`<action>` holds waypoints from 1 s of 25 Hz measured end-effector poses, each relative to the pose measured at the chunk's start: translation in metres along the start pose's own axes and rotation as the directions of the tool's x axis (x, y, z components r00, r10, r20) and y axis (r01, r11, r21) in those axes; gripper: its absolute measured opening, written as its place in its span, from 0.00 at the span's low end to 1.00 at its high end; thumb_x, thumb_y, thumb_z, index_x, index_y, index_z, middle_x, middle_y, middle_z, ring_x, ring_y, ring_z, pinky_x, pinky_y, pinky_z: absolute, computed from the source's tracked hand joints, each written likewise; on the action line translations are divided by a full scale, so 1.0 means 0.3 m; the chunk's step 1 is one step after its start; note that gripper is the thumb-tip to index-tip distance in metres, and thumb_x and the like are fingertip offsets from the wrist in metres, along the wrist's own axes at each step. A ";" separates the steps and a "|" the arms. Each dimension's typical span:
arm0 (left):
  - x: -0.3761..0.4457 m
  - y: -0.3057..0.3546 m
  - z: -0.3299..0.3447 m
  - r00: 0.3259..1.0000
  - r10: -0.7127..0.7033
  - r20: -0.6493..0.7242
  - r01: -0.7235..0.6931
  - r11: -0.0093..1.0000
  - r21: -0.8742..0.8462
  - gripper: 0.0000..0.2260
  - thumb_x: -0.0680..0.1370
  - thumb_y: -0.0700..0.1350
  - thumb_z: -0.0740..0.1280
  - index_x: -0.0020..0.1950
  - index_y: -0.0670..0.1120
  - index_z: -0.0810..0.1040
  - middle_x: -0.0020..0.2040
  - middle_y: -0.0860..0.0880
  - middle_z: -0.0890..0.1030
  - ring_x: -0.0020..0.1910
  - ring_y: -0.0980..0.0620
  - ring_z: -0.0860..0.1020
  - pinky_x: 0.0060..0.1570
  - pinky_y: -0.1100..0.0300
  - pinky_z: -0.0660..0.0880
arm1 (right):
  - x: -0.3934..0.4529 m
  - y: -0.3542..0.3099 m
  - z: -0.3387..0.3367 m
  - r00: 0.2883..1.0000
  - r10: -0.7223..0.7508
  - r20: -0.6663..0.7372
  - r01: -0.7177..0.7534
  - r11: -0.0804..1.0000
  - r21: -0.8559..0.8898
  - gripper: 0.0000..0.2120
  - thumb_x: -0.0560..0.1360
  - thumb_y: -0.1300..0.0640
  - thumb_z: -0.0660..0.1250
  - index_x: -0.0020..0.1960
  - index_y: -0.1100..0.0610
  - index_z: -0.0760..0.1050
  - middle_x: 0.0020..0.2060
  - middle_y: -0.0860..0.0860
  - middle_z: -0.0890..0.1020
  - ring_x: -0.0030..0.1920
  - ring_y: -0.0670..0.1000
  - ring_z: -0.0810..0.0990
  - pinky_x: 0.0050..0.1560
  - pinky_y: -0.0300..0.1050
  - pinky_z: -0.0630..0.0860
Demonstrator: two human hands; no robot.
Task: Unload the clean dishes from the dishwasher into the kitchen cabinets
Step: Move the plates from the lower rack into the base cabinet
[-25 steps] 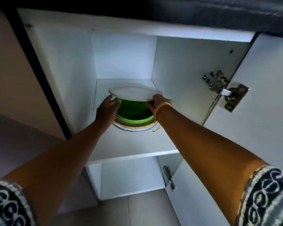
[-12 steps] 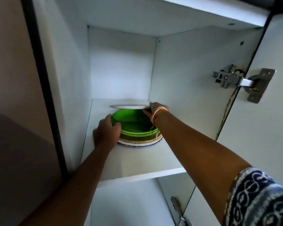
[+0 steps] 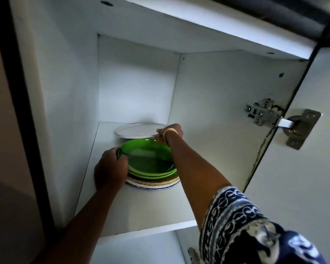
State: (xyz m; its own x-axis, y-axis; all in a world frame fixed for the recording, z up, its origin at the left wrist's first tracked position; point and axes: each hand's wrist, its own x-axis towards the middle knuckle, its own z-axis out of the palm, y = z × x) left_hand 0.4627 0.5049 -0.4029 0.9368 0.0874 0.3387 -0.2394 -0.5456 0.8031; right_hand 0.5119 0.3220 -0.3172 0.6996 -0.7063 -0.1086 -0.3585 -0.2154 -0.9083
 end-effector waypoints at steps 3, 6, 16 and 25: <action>-0.005 0.001 0.001 0.999 -0.024 -0.029 0.022 0.998 -0.052 0.16 0.75 0.44 0.61 0.62 0.48 0.78 0.59 0.43 0.80 0.56 0.39 0.77 0.57 0.49 0.74 | 0.028 0.008 -0.005 0.982 -0.174 -0.074 0.121 0.879 -0.460 0.16 0.72 0.55 0.72 0.57 0.57 0.78 0.55 0.54 0.82 0.55 0.55 0.81 0.52 0.45 0.77; -0.010 0.007 -0.006 0.998 -0.034 -0.045 0.029 0.995 -0.097 0.19 0.73 0.47 0.60 0.62 0.49 0.78 0.60 0.44 0.80 0.58 0.39 0.77 0.57 0.51 0.73 | 0.029 0.044 -0.011 0.979 -0.188 0.080 0.201 0.825 -0.528 0.26 0.70 0.45 0.71 0.63 0.58 0.74 0.62 0.56 0.78 0.62 0.58 0.77 0.59 0.48 0.74; -0.043 0.046 -0.056 0.993 -0.118 -0.018 0.115 0.986 -0.121 0.13 0.75 0.49 0.65 0.55 0.46 0.83 0.54 0.42 0.82 0.54 0.40 0.78 0.50 0.54 0.74 | -0.045 0.205 -0.110 0.936 -0.270 0.227 0.352 0.685 -0.638 0.31 0.73 0.34 0.61 0.62 0.58 0.75 0.61 0.58 0.78 0.62 0.59 0.76 0.63 0.48 0.70; -0.124 0.067 -0.122 0.991 -0.085 0.107 0.107 0.970 -0.220 0.18 0.74 0.52 0.62 0.50 0.39 0.83 0.50 0.39 0.83 0.51 0.40 0.79 0.49 0.54 0.72 | -0.135 0.321 -0.237 0.972 0.022 0.233 -0.050 0.992 0.115 0.33 0.63 0.37 0.74 0.57 0.62 0.80 0.56 0.56 0.81 0.59 0.59 0.79 0.63 0.47 0.73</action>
State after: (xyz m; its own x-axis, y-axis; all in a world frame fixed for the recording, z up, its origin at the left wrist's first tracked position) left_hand 0.4137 0.5212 -0.3816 0.9756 0.0438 0.2150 -0.1882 -0.3361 0.9228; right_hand 0.4052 0.2819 -0.3714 0.8159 -0.5347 -0.2199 -0.3197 -0.1004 -0.9422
